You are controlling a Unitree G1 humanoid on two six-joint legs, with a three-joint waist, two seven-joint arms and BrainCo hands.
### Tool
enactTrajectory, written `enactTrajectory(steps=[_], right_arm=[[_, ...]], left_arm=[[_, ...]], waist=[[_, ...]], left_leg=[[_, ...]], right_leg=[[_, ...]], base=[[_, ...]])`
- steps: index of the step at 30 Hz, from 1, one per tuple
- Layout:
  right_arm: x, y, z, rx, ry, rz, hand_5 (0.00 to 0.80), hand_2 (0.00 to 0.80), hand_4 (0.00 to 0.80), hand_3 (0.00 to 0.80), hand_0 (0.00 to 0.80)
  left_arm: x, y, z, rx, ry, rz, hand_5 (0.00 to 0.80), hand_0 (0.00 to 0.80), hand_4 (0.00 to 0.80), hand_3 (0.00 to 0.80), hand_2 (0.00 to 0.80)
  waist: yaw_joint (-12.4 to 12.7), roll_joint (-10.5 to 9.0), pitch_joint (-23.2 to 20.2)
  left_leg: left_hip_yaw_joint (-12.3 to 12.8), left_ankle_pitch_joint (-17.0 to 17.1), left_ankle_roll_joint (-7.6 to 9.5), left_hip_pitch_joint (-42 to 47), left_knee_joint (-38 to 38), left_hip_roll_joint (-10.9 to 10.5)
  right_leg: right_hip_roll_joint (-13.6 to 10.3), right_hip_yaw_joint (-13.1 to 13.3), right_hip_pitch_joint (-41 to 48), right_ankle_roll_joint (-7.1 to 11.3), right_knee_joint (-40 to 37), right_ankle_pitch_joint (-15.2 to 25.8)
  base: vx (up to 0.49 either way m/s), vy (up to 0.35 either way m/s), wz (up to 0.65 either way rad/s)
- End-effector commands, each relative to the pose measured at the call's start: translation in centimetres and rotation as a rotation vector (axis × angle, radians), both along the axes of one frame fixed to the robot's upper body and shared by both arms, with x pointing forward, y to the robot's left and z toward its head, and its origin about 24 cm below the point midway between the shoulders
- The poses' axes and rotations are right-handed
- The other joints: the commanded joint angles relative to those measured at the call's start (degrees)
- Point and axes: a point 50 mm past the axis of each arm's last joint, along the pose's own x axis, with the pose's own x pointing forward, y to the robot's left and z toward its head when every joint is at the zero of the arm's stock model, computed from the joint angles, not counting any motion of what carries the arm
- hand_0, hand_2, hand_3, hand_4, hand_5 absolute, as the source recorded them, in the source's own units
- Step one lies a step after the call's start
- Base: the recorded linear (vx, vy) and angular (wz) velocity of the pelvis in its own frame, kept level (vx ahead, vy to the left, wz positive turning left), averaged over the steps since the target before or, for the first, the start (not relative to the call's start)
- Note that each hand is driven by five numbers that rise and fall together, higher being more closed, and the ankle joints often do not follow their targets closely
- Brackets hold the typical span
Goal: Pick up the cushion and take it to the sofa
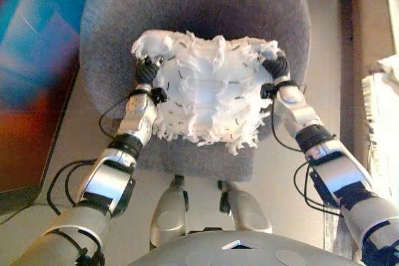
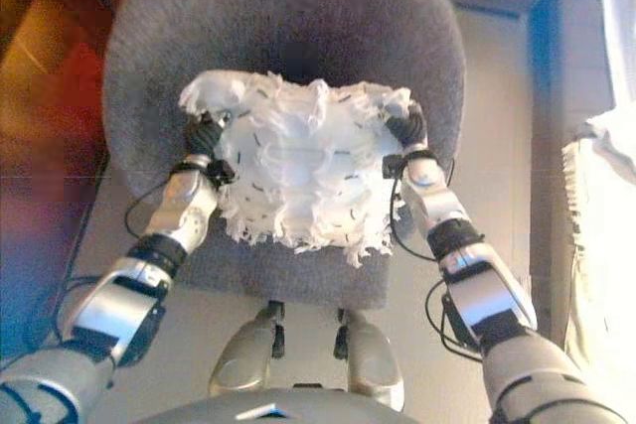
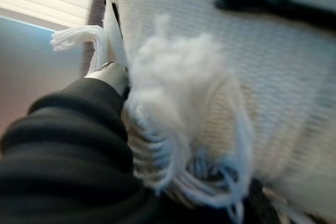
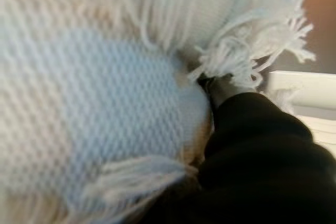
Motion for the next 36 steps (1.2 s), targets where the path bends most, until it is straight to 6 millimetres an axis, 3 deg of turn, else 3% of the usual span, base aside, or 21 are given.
enactTrajectory(steps=[1,6,11,12,13,14,15,25,31,36], right_arm=[[1.3,3.6,8.2,-0.062,-0.253,0.115,0.8,0.8,0.8,0.8,0.8],[1.9,2.7,10.9,-0.107,-0.294,0.055,0.8,0.8,0.8,0.8,0.8],[1.9,2.1,12.3,-0.155,-0.348,0.001,0.8,0.8,0.8,0.8,0.8],[1.8,2.3,12.6,-0.161,-0.374,-0.006,0.48,0.48,0.48,0.48,0.48],[1.7,2.3,12.9,-0.161,-0.389,-0.01,0.216,0.216,0.216,0.216,0.216],[1.5,2.4,13.3,-0.155,-0.406,-0.013,0.0,0.0,0.0,0.0,0.0],[1.4,2.4,13.5,-0.155,-0.421,-0.011,0.0,0.0,0.0,0.0,0.0],[0.3,3.7,14.8,-0.161,-0.545,0.018,0.0,0.0,0.0,0.0,0.0],[-1.6,3.2,15.3,-0.162,-0.666,0.014,0.0,0.0,0.0,0.0,0.0],[-4.3,1.7,14.7,-0.156,-0.762,0.002,0.0,0.0,0.0,0.0,0.0]], left_arm=[[2.0,-4.2,7.7,0.08,-0.229,-0.086,0.8,0.8,0.8,0.8,0.8],[2.6,-3.5,10.1,0.062,-0.265,-0.031,0.8,0.8,0.8,0.8,0.8],[2.5,-3.4,11.4,0.066,-0.313,-0.02,0.781,0.781,0.781,0.781,0.781],[2.5,-3.5,11.7,0.068,-0.33,-0.024,0.527,0.527,0.527,0.527,0.527],[2.4,-3.4,12.0,0.068,-0.344,-0.021,0.445,0.445,0.445,0.445,0.445],[2.3,-3.4,12.4,0.058,-0.364,-0.02,0.063,0.063,0.063,0.063,0.063],[2.3,-3.3,12.5,0.051,-0.374,-0.019,0.0,0.0,0.0,0.0,0.0],[1.1,-3.7,14.6,-0.017,-0.531,-0.018,0.0,0.0,0.0,0.0,0.0],[-1.3,-3.8,15.6,-0.02,-0.716,-0.025,0.0,0.0,0.0,0.0,0.0],[-4.6,-2.8,15.6,0.031,-0.862,-0.041,0.0,0.0,0.0,0.0,0.0]], waist=[[-0.3,-0.69,1.8],[-0.5,-0.07,3.5],[-0.5,0.28,4.5],[-0.6,0.34,4.7],[-0.6,0.44,4.8],[-0.7,0.47,4.9],[-0.6,0.51,5.0],[-0.4,0.94,5.2],[0.3,1.25,4.7],[1.3,1.23,3.5]], left_leg=[[0.7,-6.8,-1.95,-2.9,6.3,0.4],[0.4,-5.8,-1.8,-4.2,5.3,-0.2],[0.6,-5.9,-1.73,-3.9,4.8,-0.5],[0.6,-6.0,-1.74,-3.7,4.7,-0.5],[0.7,-6.1,-1.76,-3.6,4.6,-0.6],[0.8,-6.1,-1.79,-3.5,4.7,-0.6],[0.9,-6.2,-1.79,-3.5,4.8,-0.7],[1.5,-6.9,-2.15,-3.4,5.2,-1.0],[1.0,-7.4,-1.97,-3.5,5.4,-1.7],[0.4,-8.1,-1.69,-2.1,4.9,-2.1]], right_leg=[[-4.3,2.7,-5.2,6.15,4.7,-2.3],[-4.4,3.3,-7.6,6.62,5.9,-2.2],[-4.7,3.6,-7.8,6.88,5.9,-2.3],[-4.8,3.6,-7.8,6.96,5.9,-2.3],[-4.9,3.7,-7.7,6.98,5.9,-2.4],[-5.0,3.6,-7.6,7.01,5.9,-2.5],[-5.1,3.7,-7.6,7.02,5.9,-2.6],[-5.8,2.8,-7.3,6.75,6.3,-3.8],[-6.1,1.9,-6.9,6.62,6.2,-4.4],[-6.2,0.8,-4.9,6.59,5.8,-5.3]], base=[[-0.067,0.062,-0.03],[-0.045,0.048,-0.04],[0.001,0.028,0.0],[0.015,0.038,0.01],[0.016,0.042,0.01],[0.016,0.038,0.0],[0.009,0.031,0.0],[0.0,0.0,0.0],[0.0,0.0,0.0],[0.039,-0.015,0.04]])
